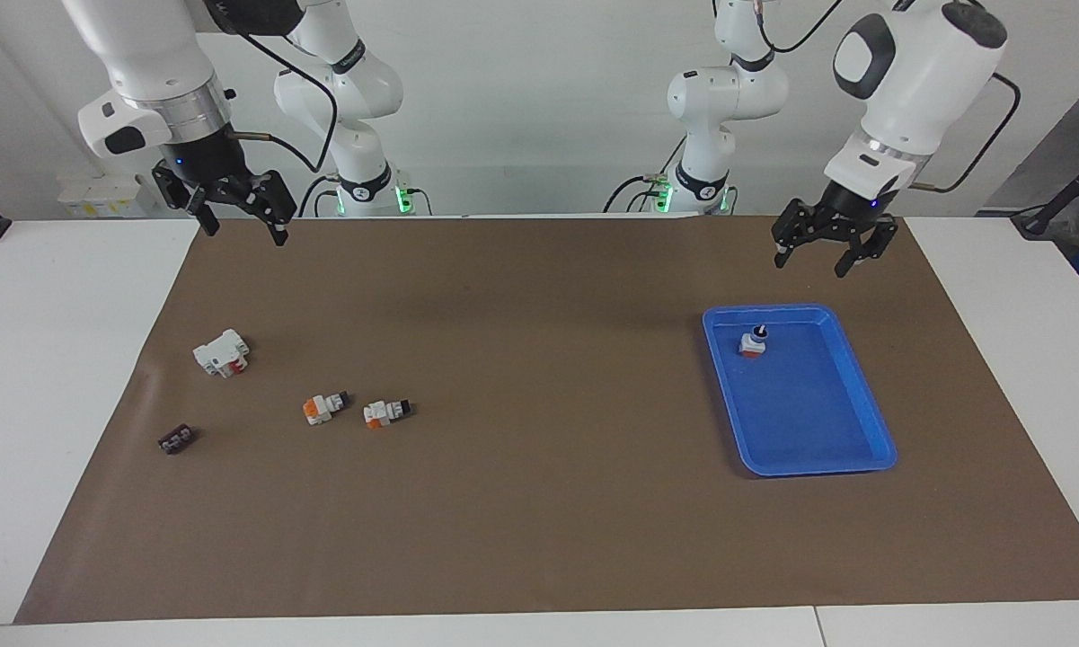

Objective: Turn and place switch with both arms

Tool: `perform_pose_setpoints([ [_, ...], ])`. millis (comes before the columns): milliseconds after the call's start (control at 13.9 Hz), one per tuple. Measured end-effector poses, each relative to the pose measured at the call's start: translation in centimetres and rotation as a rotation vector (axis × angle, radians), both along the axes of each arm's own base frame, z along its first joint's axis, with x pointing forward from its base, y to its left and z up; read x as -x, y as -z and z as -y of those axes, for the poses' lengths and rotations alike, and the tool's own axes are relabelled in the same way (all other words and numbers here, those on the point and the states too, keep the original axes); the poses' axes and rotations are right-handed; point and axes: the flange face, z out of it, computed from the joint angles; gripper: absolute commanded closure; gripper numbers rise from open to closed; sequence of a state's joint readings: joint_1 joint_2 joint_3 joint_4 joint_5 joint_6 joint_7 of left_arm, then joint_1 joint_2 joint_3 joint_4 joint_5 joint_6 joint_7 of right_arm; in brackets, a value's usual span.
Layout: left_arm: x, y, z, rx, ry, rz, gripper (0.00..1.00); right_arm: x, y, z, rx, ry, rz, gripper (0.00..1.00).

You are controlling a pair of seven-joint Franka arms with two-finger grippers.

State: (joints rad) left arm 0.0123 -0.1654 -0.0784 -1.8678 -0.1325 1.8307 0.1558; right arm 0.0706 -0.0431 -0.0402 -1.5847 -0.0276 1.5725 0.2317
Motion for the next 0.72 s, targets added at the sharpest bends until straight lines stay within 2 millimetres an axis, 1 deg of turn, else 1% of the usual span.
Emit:
perform_pose_setpoints([
  [144, -0.2, -3.8, -0.3, -0.058, 0.018, -0.002, 0.00, 0.0, 0.0, 0.1, 0.000, 0.001, 0.000, 0.00],
  [216, -0.6, -5.2, -0.3, -0.074, 0.023, -0.008, 0.00, 0.0, 0.0, 0.1, 0.000, 0.002, 0.000, 0.00],
  [288, -1.2, -6.1, -0.3, -0.077, 0.027, -0.017, 0.00, 0.0, 0.0, 0.1, 0.000, 0.002, 0.000, 0.00],
  [505, -2.7, -6.7, 0.0, -0.075, 0.040, -0.058, 0.00, 0.2, 0.1, 0.1, 0.000, 0.002, -0.015, 0.00],
  [721, -3.1, -7.3, 0.8, -0.076, 0.060, -0.093, 0.00, 0.6, 0.1, 0.1, 0.001, 0.003, -0.044, 0.00],
])
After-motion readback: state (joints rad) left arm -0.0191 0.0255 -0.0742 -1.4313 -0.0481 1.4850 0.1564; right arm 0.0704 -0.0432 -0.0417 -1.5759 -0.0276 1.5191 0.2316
